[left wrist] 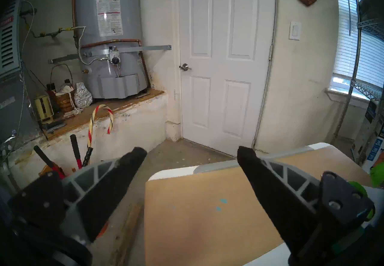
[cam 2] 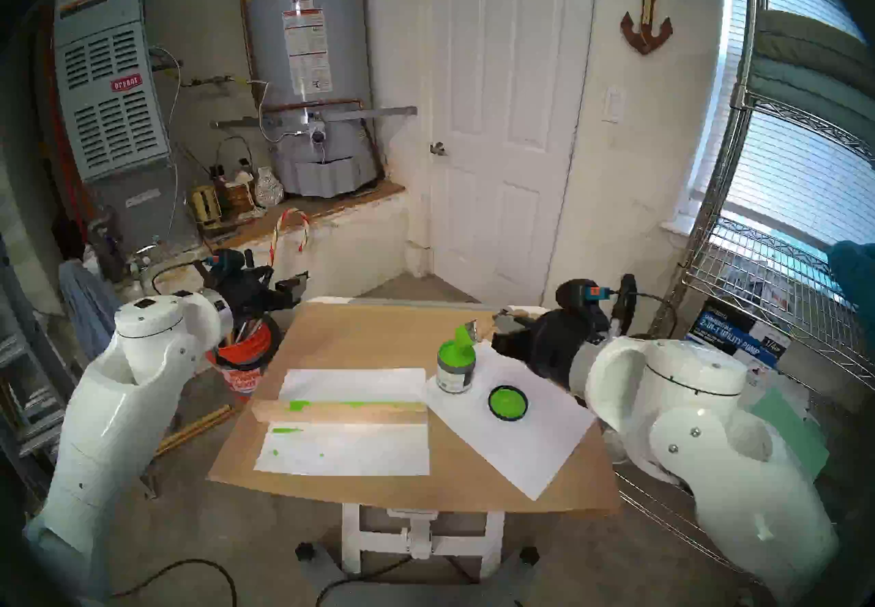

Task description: Pick up brush, dip the brush into paint, and paint the wood

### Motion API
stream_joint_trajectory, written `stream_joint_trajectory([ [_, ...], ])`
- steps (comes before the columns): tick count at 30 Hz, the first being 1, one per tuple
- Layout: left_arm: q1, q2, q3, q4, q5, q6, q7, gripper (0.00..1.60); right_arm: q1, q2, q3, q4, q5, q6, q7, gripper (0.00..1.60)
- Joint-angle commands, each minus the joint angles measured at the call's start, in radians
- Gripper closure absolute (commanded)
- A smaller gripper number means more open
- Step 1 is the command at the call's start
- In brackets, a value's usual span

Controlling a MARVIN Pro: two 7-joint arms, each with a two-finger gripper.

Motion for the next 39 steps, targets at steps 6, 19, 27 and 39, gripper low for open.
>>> stream_joint_trajectory([
  [6,-0.010,0.002,-0.009,-0.016,-0.001,-0.002,0.000,0.00,0.161,-0.066,-0.119,-0.018,-0.035,0.069,-0.097,1.60],
  [19,-0.009,0.002,-0.009,-0.017,-0.002,-0.002,0.001,0.00,0.230,-0.122,-0.184,0.042,-0.060,0.096,-0.177,1.60],
  [27,-0.009,0.002,-0.009,-0.017,-0.002,-0.002,0.001,0.00,0.202,-0.116,-0.185,0.038,-0.060,0.097,-0.184,1.60],
  [39,-0.009,0.002,-0.009,-0.017,-0.002,-0.002,0.001,0.00,0.150,-0.095,-0.180,0.039,-0.068,0.089,-0.182,1.60],
])
